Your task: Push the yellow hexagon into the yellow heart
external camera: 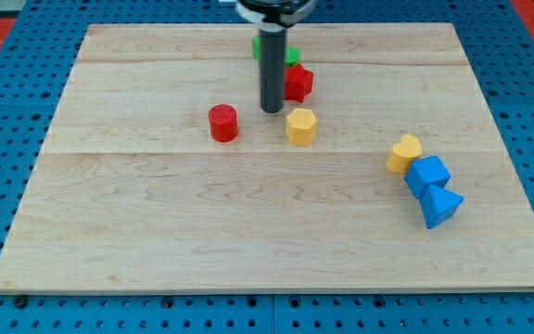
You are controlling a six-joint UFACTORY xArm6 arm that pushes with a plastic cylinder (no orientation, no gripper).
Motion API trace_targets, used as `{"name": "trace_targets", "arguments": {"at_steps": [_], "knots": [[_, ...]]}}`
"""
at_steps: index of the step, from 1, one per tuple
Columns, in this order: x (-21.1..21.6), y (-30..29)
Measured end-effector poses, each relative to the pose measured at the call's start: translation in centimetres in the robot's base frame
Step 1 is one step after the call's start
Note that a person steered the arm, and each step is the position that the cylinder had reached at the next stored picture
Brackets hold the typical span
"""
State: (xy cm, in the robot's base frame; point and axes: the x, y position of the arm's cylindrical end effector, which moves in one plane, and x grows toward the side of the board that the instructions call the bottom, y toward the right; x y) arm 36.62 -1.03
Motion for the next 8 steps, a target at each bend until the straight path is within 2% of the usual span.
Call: {"name": "trace_targets", "arguments": {"at_steps": [1,2,3,4,5,6,7,8], "knots": [[1.1,-0.6],[4.7,4.0],[4.7,11.3],[1.4,10.3],[3.2,14.7],[7.1,15.6],[6.1,11.1],[12.9,3.9]]}}
